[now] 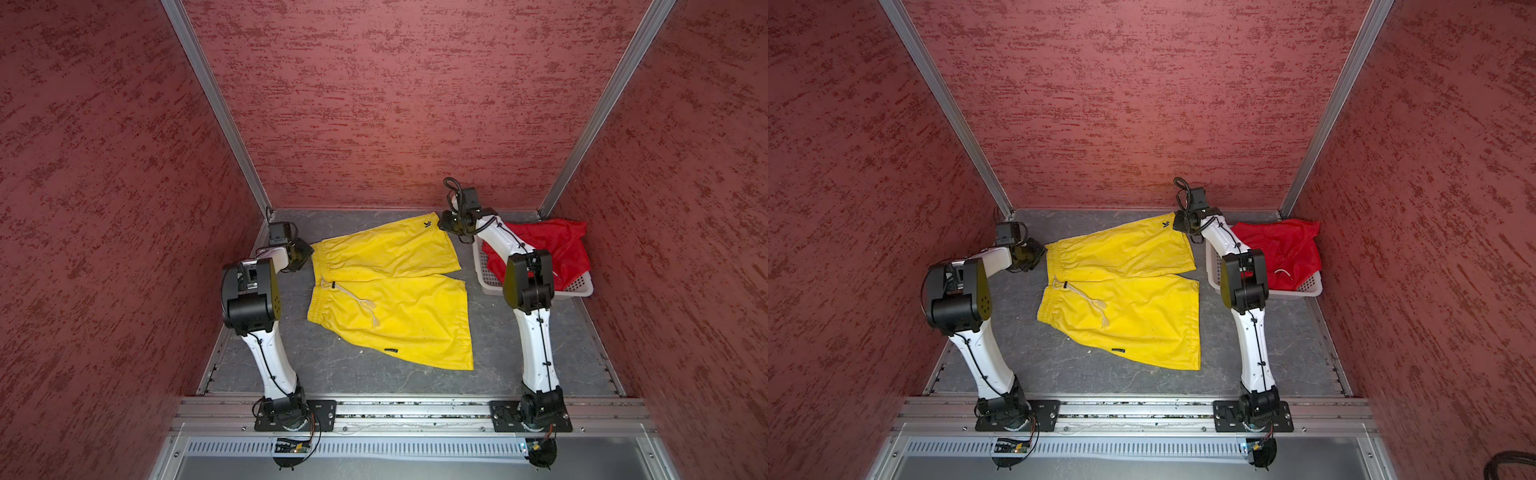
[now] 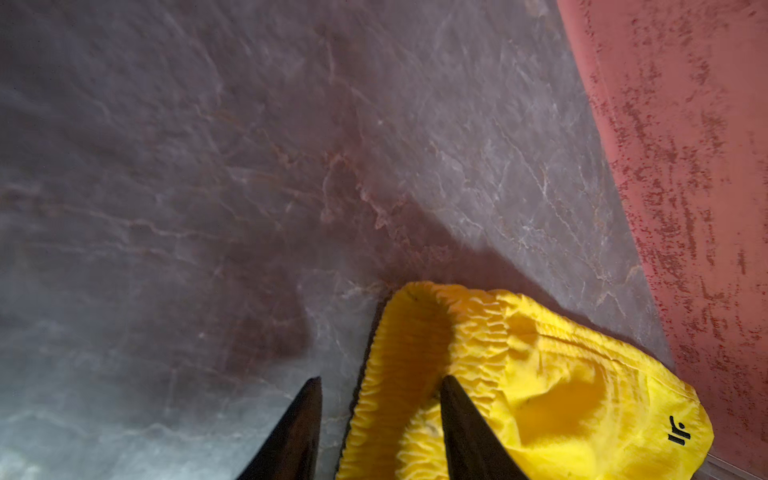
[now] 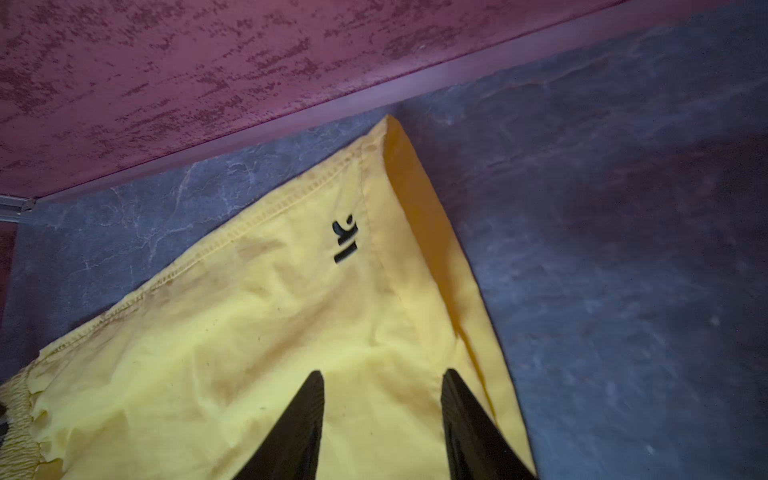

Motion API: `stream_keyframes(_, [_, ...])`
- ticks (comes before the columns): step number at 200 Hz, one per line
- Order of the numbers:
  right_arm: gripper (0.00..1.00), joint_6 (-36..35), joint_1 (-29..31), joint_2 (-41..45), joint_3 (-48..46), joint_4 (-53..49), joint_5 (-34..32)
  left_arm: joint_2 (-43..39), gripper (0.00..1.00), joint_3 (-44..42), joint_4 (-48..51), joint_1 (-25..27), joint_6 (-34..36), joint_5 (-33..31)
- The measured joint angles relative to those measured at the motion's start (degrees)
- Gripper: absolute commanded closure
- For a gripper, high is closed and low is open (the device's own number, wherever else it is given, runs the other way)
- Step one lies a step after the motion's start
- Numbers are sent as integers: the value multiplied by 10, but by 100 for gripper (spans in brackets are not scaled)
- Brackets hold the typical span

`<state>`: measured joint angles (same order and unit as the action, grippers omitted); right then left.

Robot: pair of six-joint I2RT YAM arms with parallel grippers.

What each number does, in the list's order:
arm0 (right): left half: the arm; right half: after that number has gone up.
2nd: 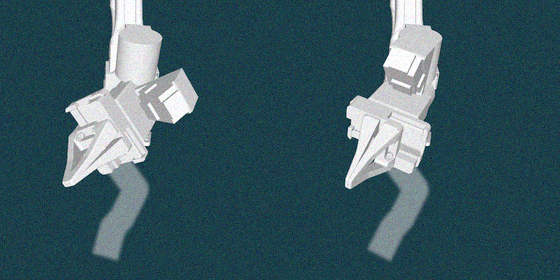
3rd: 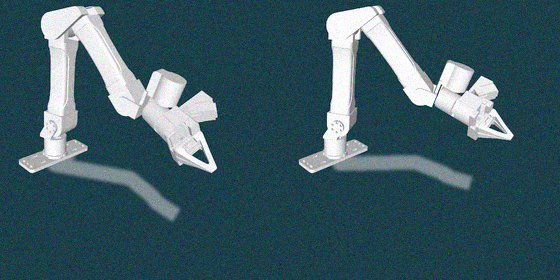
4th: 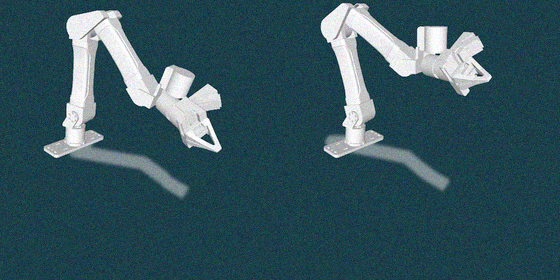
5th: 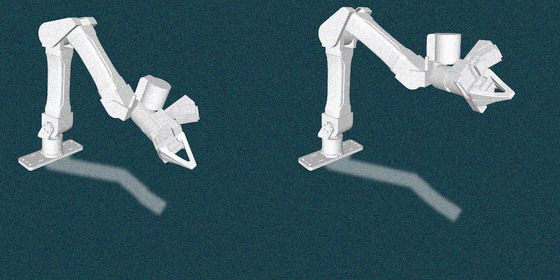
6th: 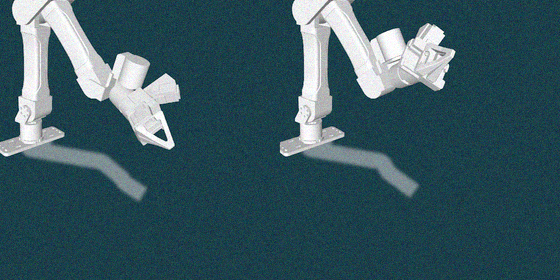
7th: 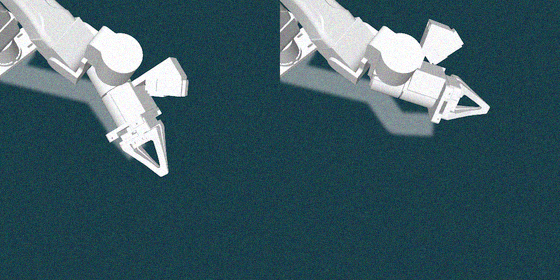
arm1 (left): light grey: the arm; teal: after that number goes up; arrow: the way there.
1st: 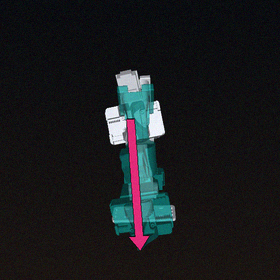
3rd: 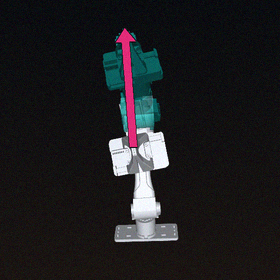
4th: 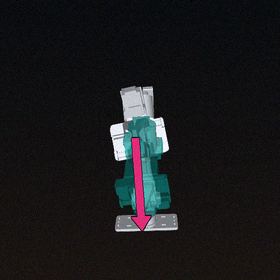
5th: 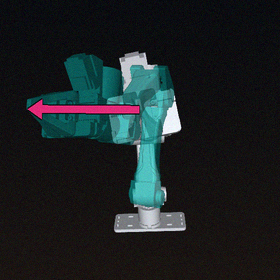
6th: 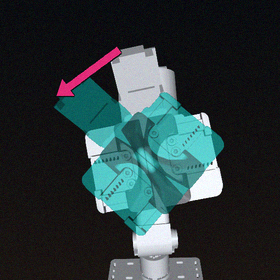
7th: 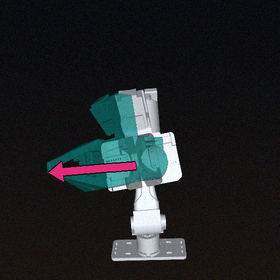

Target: Fold and stack the shorts

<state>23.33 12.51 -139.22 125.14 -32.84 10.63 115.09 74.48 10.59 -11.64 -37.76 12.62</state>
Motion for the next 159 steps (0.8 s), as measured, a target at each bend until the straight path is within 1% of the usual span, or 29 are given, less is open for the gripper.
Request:
stream_keyframes(8, [49, 0, -1, -32, 47, -2, 8, 1, 41, 1, -8, -1, -2, 2])
stream_keyframes(28, [45, 4, -4, -108, 158, -6, 19, 1, 38, 3, -19, -3, -4, 7])
stream_keyframes(40, [44, 11, -5, -140, 199, -5, 19, 2, 35, 7, -22, -5, -4, 10])
stream_keyframes(73, [43, 33, -10, -171, 210, 12, 20, 11, 27, 19, -48, -8, -10, 28])
stream_keyframes(89, [43, 42, -13, -180, 210, 27, 23, 21, 27, 23, -61, -8, -12, 38])
stream_keyframes(114, [43, 53, -14, -192, 210, 43, 25, 47, 29, 41, -72, -6, -12, 50])
stream_keyframes(143, [43, 65, -15, -195, 210, 61, 25, 72, 41, 51, -82, -3, -12, 58])
stream_keyframes(150, [44, 68, -15, -196, 210, 68, 26, 76, 43, 51, -83, -2, -13, 61])
stream_keyframes(159, [50, 73, -15, -197, 210, 80, 29, 78, 48, 53, -85, -1, -15, 64])
